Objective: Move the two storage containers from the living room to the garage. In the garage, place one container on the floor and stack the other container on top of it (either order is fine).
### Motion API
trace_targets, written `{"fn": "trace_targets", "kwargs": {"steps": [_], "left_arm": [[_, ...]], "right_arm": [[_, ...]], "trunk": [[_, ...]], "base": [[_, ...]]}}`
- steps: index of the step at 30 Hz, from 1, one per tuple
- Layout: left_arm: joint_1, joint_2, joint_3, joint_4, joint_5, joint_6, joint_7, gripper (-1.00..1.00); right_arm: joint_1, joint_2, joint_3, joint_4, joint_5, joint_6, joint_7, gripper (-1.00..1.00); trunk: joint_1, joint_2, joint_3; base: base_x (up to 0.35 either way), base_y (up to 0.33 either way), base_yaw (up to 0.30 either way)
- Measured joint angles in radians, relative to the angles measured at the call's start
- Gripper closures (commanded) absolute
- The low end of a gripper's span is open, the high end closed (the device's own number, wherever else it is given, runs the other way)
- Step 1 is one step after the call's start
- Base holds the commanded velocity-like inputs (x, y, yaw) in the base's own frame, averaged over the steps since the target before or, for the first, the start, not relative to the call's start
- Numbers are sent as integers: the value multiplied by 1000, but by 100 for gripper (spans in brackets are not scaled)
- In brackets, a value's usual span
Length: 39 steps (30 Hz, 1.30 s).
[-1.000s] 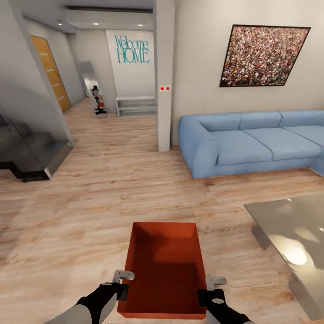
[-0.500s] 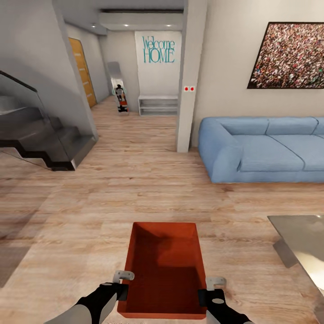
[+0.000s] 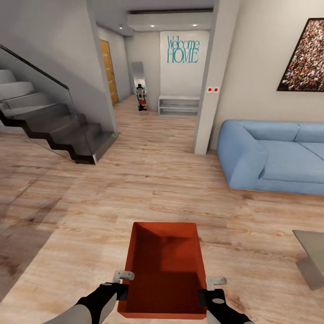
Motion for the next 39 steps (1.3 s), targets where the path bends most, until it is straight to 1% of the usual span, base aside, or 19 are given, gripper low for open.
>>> {"fn": "trace_targets", "kwargs": {"steps": [6,39], "left_arm": [[0,0,0,1,-3,0,0,100],[0,0,0,-2,-2,1,-1,100]], "right_arm": [[0,-5,3,-2,-1,1,2,100],[0,-4,1,-2,0,1,1,100]], "trunk": [[0,0,0],[0,0,0]], "base": [[0,0,10],[4,0,0]]}}
